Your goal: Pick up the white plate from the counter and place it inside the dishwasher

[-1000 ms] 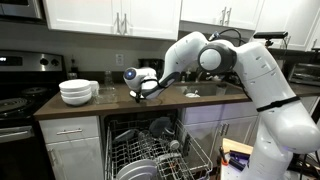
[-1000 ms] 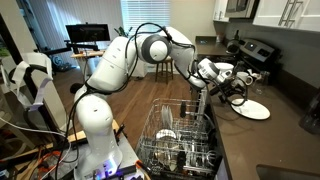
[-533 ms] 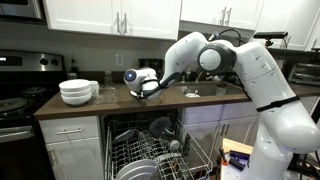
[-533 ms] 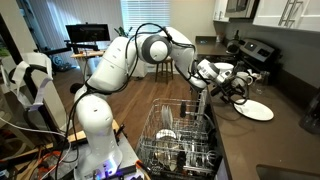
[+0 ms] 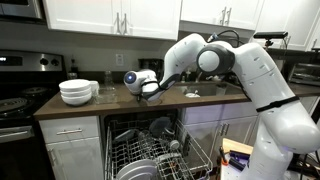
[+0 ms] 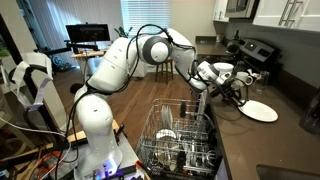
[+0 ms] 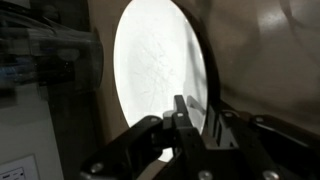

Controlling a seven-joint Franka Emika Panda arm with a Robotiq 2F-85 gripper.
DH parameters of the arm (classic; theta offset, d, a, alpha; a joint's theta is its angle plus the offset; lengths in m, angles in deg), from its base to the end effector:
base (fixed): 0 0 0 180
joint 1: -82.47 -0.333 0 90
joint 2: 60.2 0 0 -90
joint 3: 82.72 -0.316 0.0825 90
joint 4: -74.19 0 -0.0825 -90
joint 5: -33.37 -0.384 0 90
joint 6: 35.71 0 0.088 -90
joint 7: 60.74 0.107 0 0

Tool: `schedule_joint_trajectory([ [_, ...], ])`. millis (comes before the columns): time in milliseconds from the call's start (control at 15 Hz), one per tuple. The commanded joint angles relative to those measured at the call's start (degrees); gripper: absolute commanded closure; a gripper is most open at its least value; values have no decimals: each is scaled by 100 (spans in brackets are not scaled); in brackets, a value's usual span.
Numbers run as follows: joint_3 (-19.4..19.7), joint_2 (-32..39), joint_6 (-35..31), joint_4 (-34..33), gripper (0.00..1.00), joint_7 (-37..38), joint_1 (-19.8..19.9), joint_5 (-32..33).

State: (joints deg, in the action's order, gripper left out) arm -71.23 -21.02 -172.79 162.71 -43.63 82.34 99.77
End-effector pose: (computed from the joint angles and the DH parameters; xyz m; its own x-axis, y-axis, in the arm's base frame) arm 0.7150 -0.1260 0.2777 0.9213 0.3884 -0.0208 0.2394 -0.5239 0.8174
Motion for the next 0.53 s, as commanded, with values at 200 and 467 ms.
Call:
schedule_joint_trajectory([
  [200,-9,-66,109,-109,95,163,-4,231],
  [467,-86,-377,236,-71,95,0,43,64],
])
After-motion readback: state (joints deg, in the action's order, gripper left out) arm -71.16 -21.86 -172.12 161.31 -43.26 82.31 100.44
